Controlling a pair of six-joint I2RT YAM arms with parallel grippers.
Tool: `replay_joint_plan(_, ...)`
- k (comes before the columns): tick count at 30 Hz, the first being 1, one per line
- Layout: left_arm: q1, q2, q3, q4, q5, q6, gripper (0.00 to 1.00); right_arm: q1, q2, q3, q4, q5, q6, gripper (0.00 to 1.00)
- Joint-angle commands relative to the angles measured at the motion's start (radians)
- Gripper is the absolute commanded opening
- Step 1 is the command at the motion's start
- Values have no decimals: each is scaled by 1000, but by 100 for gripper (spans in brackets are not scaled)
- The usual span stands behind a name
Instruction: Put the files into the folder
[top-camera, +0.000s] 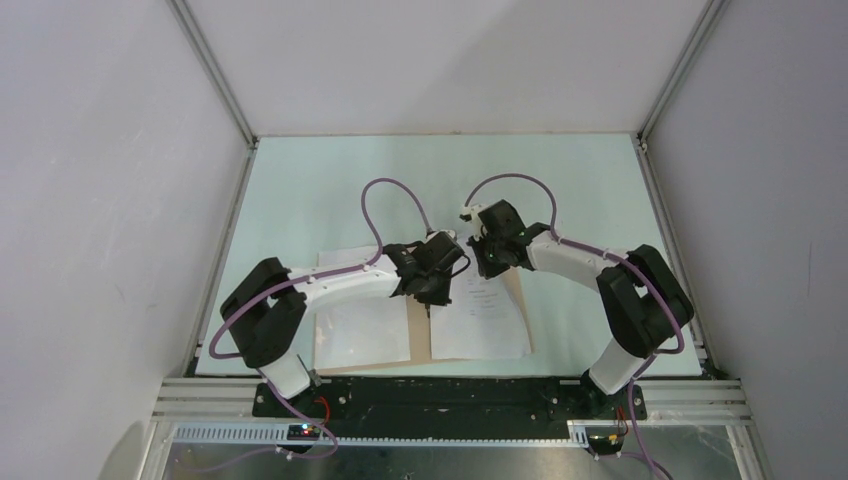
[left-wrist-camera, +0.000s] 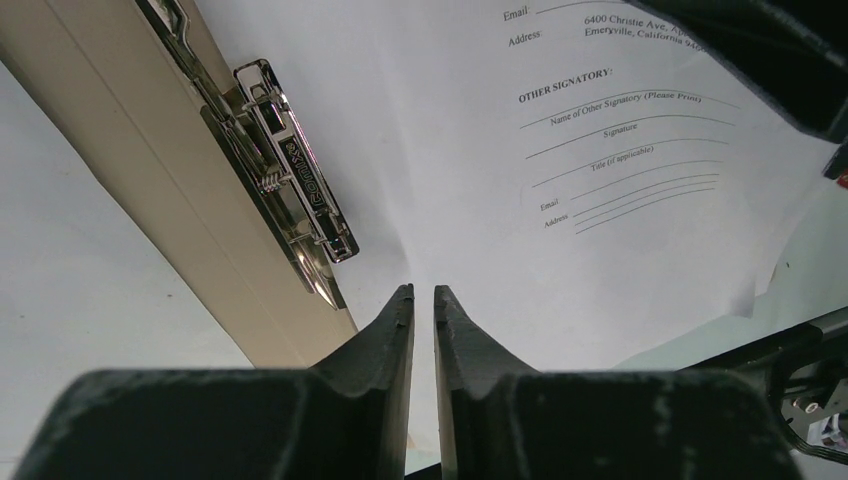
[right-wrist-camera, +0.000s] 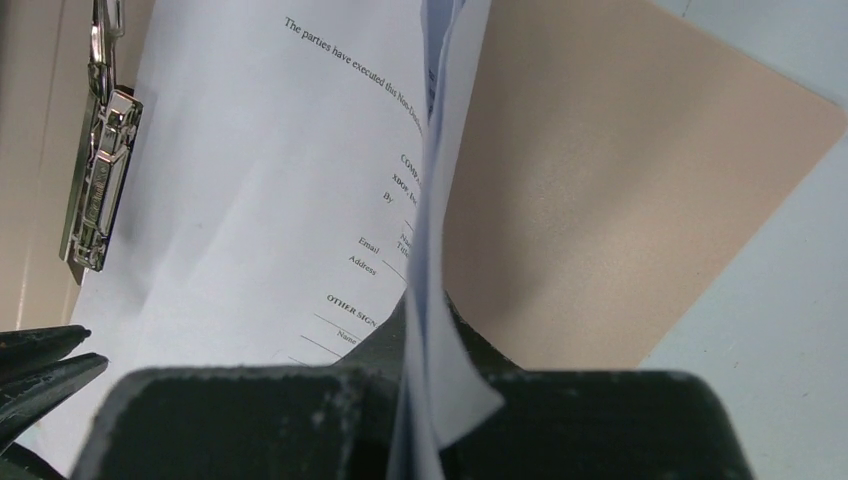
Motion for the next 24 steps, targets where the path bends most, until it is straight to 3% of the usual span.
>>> replay_joint_plan(1, -2, -1, -7, 21, 0, -1, 17, 26, 8, 1, 21, 35, -54, 0)
replay_joint_plan(24, -5, 51, -14, 33, 14, 6, 13, 37, 3, 9, 37, 77, -91, 0)
